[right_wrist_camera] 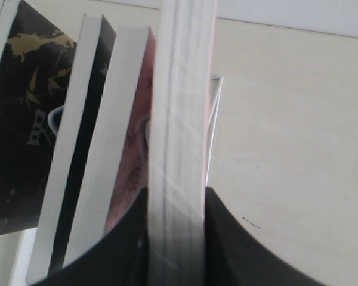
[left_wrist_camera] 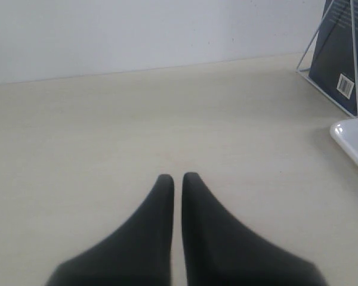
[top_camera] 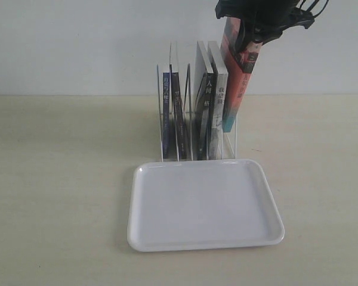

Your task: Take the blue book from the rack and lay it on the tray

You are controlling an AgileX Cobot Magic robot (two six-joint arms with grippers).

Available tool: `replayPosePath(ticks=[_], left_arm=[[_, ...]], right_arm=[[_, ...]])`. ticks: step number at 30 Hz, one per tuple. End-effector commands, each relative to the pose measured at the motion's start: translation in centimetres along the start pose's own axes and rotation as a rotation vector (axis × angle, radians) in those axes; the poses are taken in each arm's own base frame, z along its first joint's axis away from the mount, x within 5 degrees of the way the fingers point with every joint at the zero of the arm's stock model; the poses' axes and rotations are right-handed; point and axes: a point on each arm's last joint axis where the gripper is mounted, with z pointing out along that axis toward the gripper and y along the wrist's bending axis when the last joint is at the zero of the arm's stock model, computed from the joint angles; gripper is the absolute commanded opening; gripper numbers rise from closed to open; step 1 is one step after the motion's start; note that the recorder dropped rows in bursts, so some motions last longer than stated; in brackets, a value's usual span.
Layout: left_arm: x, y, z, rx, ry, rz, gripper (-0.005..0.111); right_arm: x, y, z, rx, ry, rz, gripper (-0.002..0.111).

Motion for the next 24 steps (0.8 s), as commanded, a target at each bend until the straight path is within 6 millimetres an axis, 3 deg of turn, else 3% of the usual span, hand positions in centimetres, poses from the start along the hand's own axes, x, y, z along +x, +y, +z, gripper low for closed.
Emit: replayPosePath(ticks=[1,13,24], left_arm=[[-0.2,0.0,-0.1,-0.003,-0.019,0.001,0.005],[-0.2,0.0,-0.1,-0.003,-0.019,0.001,0.005],[-0.2,0.0,-0.1,-0.003,-0.019,0.001,0.005]], right_arm=[[-0.6,0.1,-1.5,0.013,-0.069,-0.008,0.000],[0.0,0.9,1.8,0.007,-0.003,-0.027,0.000],[0.2,0.8,2.6,0.025,0.015,-0.035,0.000]])
